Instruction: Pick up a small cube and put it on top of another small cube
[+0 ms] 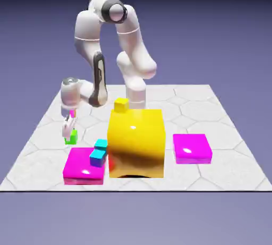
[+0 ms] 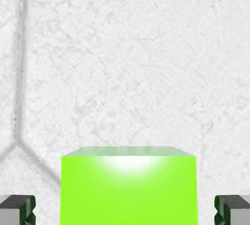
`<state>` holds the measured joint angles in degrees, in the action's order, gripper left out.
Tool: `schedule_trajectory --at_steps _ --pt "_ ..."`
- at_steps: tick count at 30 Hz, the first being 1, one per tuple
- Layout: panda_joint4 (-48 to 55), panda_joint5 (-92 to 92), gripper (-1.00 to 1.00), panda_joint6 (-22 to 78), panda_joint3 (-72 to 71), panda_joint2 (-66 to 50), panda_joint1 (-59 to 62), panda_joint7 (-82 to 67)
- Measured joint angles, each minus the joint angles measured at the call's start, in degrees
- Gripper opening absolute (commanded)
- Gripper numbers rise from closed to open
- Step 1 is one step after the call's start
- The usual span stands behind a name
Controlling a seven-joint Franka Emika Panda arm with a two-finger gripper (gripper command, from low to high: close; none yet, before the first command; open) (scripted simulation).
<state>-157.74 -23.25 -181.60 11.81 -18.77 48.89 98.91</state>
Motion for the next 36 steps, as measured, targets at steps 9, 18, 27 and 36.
schedule_trajectory --at_steps 9,18,27,36 --pt "-4.31 6.96 -1.0 12.43 -6.65 16.54 4.86 -6.46" --pt "5.95 11.07 -1.0 25.29 -23.33 18.3 1.24 2.39" --pt "17.5 15.71 -1.0 39.75 -41.92 20.26 -1.35 12.35" --pt "17.68 4.54 1.0 31.92 -39.05 10.02 -3.24 21.67"
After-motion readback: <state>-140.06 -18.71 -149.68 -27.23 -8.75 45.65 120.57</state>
